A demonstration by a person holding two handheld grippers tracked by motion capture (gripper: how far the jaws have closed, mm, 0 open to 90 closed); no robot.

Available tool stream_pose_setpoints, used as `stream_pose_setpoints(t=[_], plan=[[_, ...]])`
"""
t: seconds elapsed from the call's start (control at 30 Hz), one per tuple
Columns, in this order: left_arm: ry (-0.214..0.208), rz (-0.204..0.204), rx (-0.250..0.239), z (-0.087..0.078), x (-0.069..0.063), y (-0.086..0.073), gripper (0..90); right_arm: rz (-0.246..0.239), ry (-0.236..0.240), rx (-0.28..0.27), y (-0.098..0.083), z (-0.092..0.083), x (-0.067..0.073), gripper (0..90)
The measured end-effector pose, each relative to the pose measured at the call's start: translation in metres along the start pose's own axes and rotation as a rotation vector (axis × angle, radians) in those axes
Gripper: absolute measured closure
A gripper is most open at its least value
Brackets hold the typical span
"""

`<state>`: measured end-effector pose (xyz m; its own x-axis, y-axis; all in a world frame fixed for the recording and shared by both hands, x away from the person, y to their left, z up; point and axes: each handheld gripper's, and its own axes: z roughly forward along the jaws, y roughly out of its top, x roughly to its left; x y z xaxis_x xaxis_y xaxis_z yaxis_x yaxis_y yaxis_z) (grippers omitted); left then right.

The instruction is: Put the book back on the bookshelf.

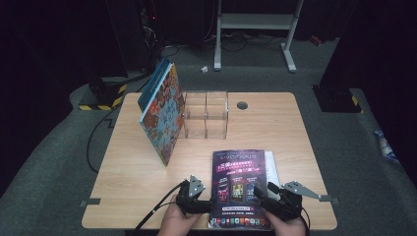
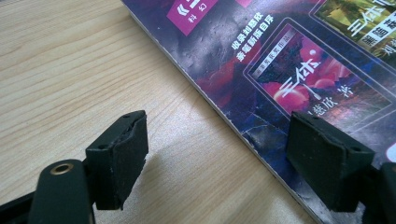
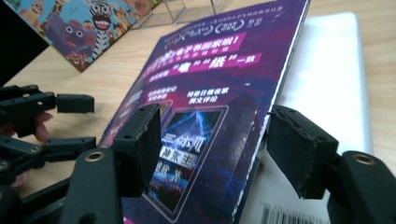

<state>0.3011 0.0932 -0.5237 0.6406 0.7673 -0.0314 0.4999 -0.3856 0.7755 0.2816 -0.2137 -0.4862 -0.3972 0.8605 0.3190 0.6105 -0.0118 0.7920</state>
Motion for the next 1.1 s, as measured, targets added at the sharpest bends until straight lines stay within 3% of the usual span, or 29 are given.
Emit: stream_pose_setpoints(t=[0.17, 0.33, 0.43, 0.5, 0.77, 0.97, 1.1], plan=[[-0.001, 0.0, 0.0, 0.0, 0.0, 0.0, 21.3, 0.019, -0.007, 0.019, -0.007, 0.0, -0.002, 37.2], [-0.001, 0.001, -0.002, 0.0, 0.0, 0.0, 21.4, 0.041, -0.053, 0.032, -0.006, 0.002, -0.002, 31.8], [-0.003, -0.002, 0.002, 0.0, 0.0, 0.0, 21.4, 0.038, -0.034, 0.049, -0.002, 0.008, 0.002, 29.3], [-0.001, -0.001, 0.002, 0.0, 0.0, 0.0, 21.6, 0.03, -0.049, 0.056, 0.0, 0.012, 0.006, 26.2], [-0.022, -0.018, 0.014, 0.001, 0.004, 0.001, 23.5, 0.104, 0.002, 0.076, 0.014, 0.021, -0.007, 30.7], [-0.02, -0.018, 0.013, 0.001, 0.004, 0.001, 23.4, 0.101, 0.012, 0.082, 0.018, 0.024, -0.009, 32.0], [-0.015, -0.017, 0.01, 0.001, 0.003, 0.001, 23.4, 0.095, 0.031, 0.035, 0.012, 0.016, -0.01, 37.1]])
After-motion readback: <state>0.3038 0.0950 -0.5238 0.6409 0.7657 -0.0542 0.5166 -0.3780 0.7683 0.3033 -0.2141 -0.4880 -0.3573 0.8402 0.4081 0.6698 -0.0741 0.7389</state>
